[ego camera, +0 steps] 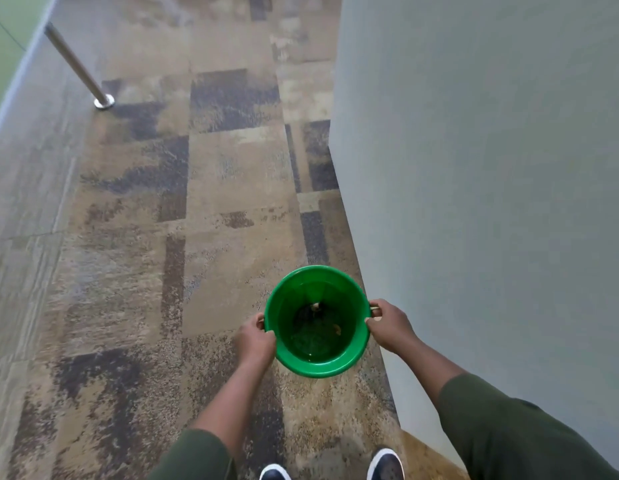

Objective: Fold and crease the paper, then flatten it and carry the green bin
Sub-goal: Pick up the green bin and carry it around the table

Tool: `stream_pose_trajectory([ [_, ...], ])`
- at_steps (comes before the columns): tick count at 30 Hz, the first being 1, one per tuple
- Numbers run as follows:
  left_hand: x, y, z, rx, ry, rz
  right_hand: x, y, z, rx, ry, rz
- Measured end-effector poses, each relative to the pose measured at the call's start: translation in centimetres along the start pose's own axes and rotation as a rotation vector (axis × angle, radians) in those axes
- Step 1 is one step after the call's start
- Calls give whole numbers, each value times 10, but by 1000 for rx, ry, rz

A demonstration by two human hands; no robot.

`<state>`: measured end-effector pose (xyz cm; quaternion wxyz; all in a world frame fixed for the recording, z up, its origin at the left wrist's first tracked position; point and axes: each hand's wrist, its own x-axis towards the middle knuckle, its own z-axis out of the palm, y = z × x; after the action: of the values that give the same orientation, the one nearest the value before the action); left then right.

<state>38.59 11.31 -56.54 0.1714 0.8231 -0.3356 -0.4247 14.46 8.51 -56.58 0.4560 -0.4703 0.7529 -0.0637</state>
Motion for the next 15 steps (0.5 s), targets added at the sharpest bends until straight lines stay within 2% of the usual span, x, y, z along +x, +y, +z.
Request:
stream_pose_trajectory([
  [4, -55, 54, -58, -86, 56, 31, -57, -56, -50, 37, 58, -39],
  [9, -134, 125, -135, -315, 55, 7, -138, -128, -123, 42, 153, -112],
  [15, -209, 184, -202, -302, 88, 91, -226, -185, -188, -22, 240, -225],
])
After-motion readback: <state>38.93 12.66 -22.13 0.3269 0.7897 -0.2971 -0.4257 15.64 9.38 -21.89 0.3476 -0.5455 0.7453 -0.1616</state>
